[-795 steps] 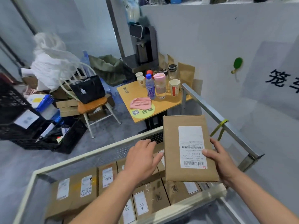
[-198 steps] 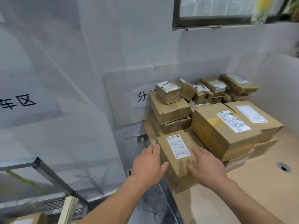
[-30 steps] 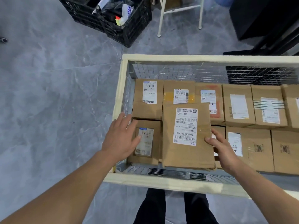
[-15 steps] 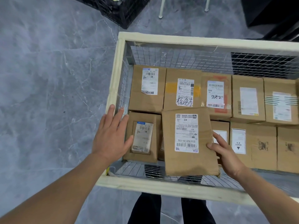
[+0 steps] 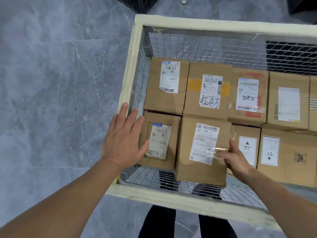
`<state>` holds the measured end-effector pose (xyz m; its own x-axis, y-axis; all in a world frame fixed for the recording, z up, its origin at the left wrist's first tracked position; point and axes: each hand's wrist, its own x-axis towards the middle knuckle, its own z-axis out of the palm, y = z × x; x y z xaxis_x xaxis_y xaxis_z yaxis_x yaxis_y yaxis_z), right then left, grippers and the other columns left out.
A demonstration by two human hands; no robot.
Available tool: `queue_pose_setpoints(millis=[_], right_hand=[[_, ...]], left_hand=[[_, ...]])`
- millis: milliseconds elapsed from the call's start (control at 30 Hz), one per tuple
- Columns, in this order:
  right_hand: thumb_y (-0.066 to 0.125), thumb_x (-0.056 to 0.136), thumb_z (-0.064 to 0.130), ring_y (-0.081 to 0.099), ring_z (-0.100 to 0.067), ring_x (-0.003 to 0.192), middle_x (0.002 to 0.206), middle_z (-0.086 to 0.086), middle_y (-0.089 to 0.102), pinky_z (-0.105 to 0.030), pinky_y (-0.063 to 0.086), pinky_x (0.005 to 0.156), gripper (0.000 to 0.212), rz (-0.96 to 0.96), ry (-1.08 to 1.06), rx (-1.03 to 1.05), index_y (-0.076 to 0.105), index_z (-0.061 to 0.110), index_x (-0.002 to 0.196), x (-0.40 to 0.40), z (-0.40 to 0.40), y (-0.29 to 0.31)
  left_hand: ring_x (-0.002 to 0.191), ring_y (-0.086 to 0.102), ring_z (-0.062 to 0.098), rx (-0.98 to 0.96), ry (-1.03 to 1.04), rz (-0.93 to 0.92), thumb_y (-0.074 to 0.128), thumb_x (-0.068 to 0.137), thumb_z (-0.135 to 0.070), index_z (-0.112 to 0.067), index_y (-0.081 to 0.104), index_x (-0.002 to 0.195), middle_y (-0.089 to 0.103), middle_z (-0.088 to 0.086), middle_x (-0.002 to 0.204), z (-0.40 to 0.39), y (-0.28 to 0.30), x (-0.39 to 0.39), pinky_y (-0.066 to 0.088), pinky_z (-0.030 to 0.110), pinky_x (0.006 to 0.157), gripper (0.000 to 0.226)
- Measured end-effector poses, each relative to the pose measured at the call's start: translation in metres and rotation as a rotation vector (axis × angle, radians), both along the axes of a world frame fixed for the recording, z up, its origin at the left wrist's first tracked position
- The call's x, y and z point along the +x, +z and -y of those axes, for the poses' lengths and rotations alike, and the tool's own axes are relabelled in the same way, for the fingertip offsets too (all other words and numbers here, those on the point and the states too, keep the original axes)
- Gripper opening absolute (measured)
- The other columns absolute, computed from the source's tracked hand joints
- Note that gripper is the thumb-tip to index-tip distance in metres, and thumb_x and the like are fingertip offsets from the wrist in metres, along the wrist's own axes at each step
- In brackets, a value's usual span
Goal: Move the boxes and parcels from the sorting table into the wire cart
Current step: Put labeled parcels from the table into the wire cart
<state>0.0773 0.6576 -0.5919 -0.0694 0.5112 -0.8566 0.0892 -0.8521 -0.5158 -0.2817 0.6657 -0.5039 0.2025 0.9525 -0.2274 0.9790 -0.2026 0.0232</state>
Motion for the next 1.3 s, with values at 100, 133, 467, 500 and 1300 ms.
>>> queue_pose_setpoints(millis=[100, 133, 467, 500, 1300], right_hand=[[0.076, 0.082, -0.006, 0.071, -0.024, 0.108, 0.116, -0.001, 0.075, -0.033, 0.054, 0.081, 0.064, 0.050, 0.023, 0.039, 0.052, 0.021, 0.134, -0.007, -0.007, -0.012], [0.078, 0.081, -0.005, 0.072, -0.022, 0.106, 0.114, 0.000, 0.075, -0.033, 0.055, 0.081, 0.064, 0.075, 0.026, 0.045, 0.053, 0.021, 0.134, -0.007, -0.007, -0.016], [0.091, 0.061, 0.045, 0.067, -0.041, 0.108, 0.117, -0.012, 0.072, -0.073, 0.049, 0.088, 0.067, 0.022, 0.033, -0.356, 0.064, 0.031, 0.120, 0.000, 0.010, -0.019], [0.088, 0.061, 0.046, 0.066, -0.043, 0.111, 0.119, -0.013, 0.072, -0.073, 0.047, 0.091, 0.063, -0.006, 0.062, -0.362, 0.068, 0.028, 0.118, 0.002, 0.008, -0.019], [0.088, 0.045, 0.017, 0.067, -0.041, 0.114, 0.122, -0.010, 0.072, -0.063, 0.052, 0.096, 0.102, -0.165, -0.109, -0.092, 0.049, 0.026, 0.138, 0.006, -0.006, -0.044]], left_hand=[[0.149, 0.023, 0.043, 0.021, 0.003, -0.006, 0.047, 0.086, -0.051, -0.001, 0.056, 0.136, 0.048, 0.019, 0.149, -0.001, 0.000, 0.000, 0.030, 0.061, 0.115, 0.072], [0.149, 0.023, 0.043, 0.024, 0.001, -0.008, 0.047, 0.086, -0.051, -0.001, 0.056, 0.136, 0.048, 0.019, 0.149, -0.001, 0.000, 0.000, 0.031, 0.061, 0.115, 0.072], [0.151, 0.020, 0.041, 0.004, 0.014, -0.032, 0.042, 0.086, -0.053, -0.002, 0.052, 0.139, 0.045, 0.018, 0.151, 0.001, 0.001, 0.003, 0.024, 0.057, 0.118, 0.074], [0.151, 0.020, 0.041, 0.004, 0.015, -0.033, 0.042, 0.086, -0.053, -0.002, 0.052, 0.139, 0.046, 0.018, 0.151, 0.001, 0.001, 0.003, 0.023, 0.056, 0.118, 0.074], [0.150, 0.023, 0.042, 0.079, 0.020, -0.072, 0.046, 0.087, -0.050, 0.002, 0.054, 0.136, 0.051, 0.019, 0.147, 0.003, -0.004, 0.003, 0.029, 0.060, 0.115, 0.072]])
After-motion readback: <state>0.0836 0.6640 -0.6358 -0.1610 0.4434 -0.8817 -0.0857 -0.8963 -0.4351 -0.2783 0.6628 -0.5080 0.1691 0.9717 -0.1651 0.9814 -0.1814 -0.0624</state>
